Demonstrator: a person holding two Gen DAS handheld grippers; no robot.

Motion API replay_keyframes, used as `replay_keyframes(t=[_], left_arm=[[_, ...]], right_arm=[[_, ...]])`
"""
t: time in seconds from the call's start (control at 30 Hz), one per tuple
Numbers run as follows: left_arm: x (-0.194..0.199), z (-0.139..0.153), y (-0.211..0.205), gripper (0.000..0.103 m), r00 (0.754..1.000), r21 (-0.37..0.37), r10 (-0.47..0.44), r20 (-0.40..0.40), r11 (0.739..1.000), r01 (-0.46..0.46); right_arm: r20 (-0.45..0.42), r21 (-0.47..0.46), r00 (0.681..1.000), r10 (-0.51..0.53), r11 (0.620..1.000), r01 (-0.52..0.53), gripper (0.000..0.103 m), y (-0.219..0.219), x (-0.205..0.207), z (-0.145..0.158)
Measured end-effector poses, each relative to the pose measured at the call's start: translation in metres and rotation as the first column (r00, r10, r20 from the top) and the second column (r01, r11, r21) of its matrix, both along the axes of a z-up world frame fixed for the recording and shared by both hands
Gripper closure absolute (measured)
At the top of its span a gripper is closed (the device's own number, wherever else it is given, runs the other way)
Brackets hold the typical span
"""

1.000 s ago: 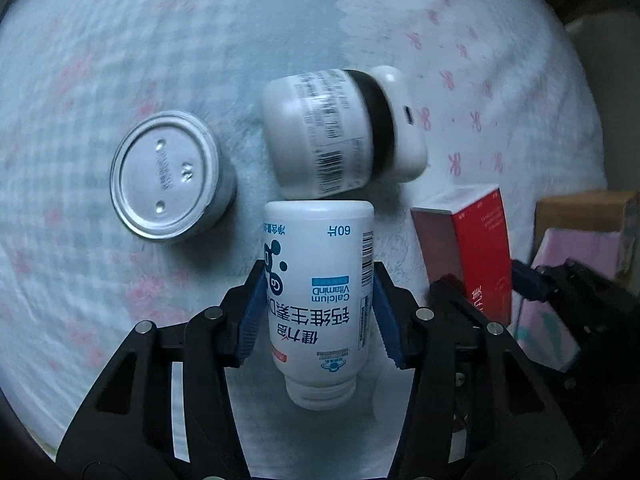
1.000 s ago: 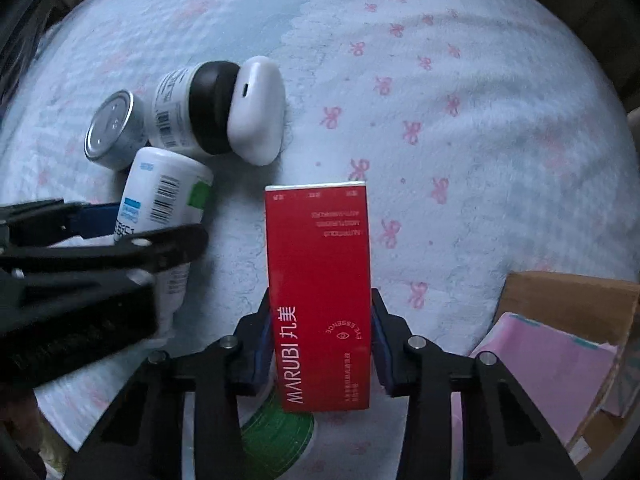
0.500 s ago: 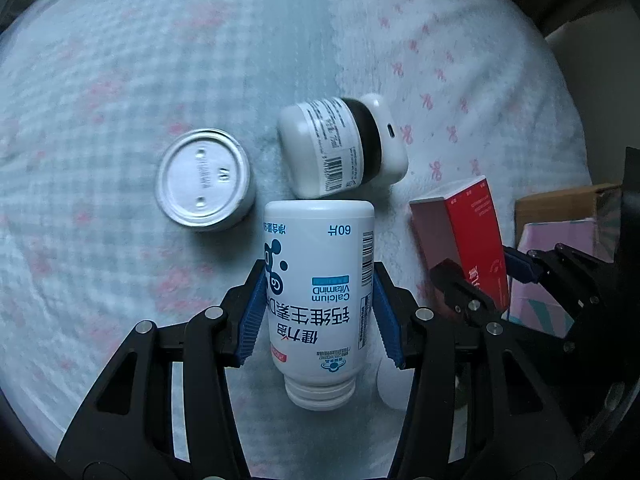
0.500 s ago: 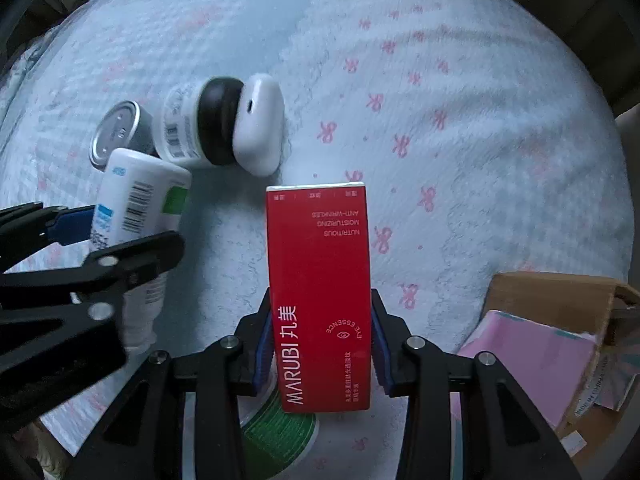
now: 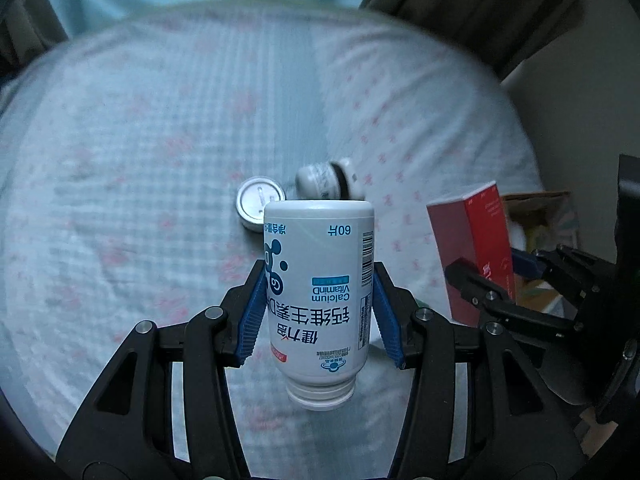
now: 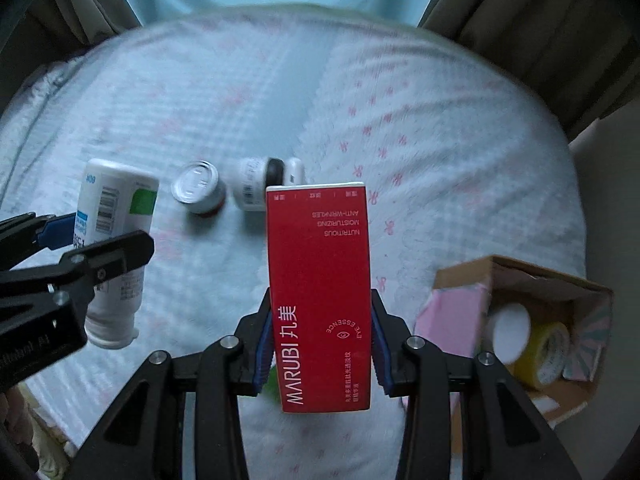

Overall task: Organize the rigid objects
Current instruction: 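Lift and carry the vitamin bottle and red box toward the cardboard box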

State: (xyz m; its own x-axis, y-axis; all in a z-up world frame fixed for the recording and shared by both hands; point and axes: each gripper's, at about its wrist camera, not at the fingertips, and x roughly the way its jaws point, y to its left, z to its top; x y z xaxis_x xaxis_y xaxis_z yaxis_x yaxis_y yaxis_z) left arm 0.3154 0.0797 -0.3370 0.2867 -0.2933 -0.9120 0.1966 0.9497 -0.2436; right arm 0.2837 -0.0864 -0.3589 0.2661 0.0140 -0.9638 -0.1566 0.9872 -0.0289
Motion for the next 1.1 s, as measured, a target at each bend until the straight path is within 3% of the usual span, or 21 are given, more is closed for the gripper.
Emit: replay_keyframes(t=[0.27, 0.57, 0.87, 1.1], left_arm=[[-0.056, 0.078, 0.021, 0.057, 0.994, -0.015, -0.032, 0.107, 0.999, 0.034], [-0.109, 0.125, 0.018, 0.057, 0.986, -0.036, -0.066, 0.151, 0.997, 0.072], [-0.145, 0.151, -0.043, 0.057, 0.973, -0.030, -0.096, 0.210, 0.994, 0.104], [-0.166, 0.170, -0.122, 0.057, 0.968, -0.044, -0.064, 0.241, 0.996, 0.077]], right_arm=[[0.055, 0.068, 0.997, -0.045, 0.997, 0.041, 0.065, 0.016, -0.062, 0.084], [0.104, 0.125, 0.991, -0.082, 0.990, 0.069, 0.065, 0.011, -0.122, 0.142], [0.162, 0.146, 0.980, -0.120, 0.985, 0.096, 0.065, -0.051, -0.153, 0.169], [0.192, 0.151, 0.977, -0.094, 0.986, 0.065, 0.065, -0.135, -0.165, 0.181]])
